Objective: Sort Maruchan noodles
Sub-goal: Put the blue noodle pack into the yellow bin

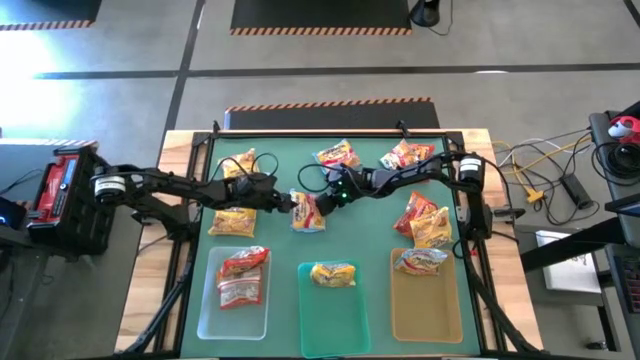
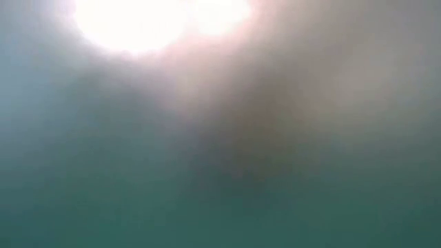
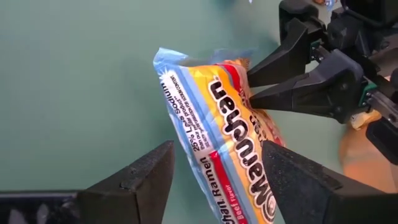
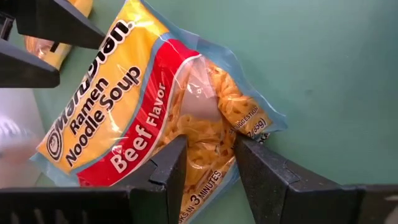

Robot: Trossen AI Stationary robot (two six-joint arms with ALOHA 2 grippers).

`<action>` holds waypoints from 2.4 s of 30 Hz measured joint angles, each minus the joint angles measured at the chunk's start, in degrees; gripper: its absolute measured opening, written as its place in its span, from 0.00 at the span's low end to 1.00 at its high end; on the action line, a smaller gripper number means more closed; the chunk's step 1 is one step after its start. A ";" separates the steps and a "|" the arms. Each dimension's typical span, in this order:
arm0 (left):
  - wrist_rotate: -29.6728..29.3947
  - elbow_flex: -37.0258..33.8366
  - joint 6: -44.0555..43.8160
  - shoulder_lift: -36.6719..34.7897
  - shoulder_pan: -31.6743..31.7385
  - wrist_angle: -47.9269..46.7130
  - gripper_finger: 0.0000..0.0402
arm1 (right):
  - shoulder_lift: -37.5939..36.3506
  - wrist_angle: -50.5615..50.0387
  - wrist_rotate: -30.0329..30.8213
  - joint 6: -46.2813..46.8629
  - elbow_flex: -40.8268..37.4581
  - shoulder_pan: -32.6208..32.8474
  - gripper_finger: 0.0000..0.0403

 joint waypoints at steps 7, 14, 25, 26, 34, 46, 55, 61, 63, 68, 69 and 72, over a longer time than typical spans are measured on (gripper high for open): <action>0.00 0.02 -3.37 3.27 -0.27 2.56 0.56 | 0.11 -0.05 0.05 -0.33 -0.09 0.00 0.32; 0.59 0.02 -4.62 9.31 -0.53 11.63 0.56 | 0.17 0.03 0.04 -0.39 -0.15 0.11 0.32; 5.77 0.00 -5.67 15.83 -0.20 24.00 0.56 | 0.22 -0.07 -0.30 -0.96 -0.28 0.13 0.32; 5.98 0.00 -5.67 15.87 -0.18 24.04 0.56 | 0.22 -0.07 -0.40 -0.97 -0.28 0.13 0.32; 7.41 0.00 -5.63 15.72 -0.19 24.35 0.41 | -1.21 -1.03 -1.87 -4.02 -0.36 -0.11 0.32; 10.45 0.04 -3.30 15.78 0.13 25.15 0.01 | -10.39 -11.45 -3.31 -8.51 -0.54 -4.04 0.42; 30.53 4.77 15.98 15.80 3.10 24.66 0.00 | -17.71 -13.36 -15.63 -13.74 -0.29 -6.51 0.61; 33.41 11.27 23.74 15.89 4.51 16.45 0.00 | -18.68 -13.29 -22.97 -17.51 -0.24 -6.49 0.64; 34.85 13.39 26.19 15.89 4.55 13.94 0.00 | -18.89 -13.27 -23.02 -17.89 -0.24 -6.49 0.64; 41.04 16.68 29.66 15.89 4.32 10.72 0.00 | -19.41 -13.29 -22.89 -20.39 -0.24 -6.51 0.64; 41.11 17.03 30.01 15.89 4.32 10.22 0.00 | -19.51 -13.27 -22.38 -20.53 -0.23 -6.51 0.64; 40.69 17.55 30.62 15.89 4.36 9.22 0.00 | -19.63 -13.11 -16.76 -22.49 -0.19 -6.49 0.64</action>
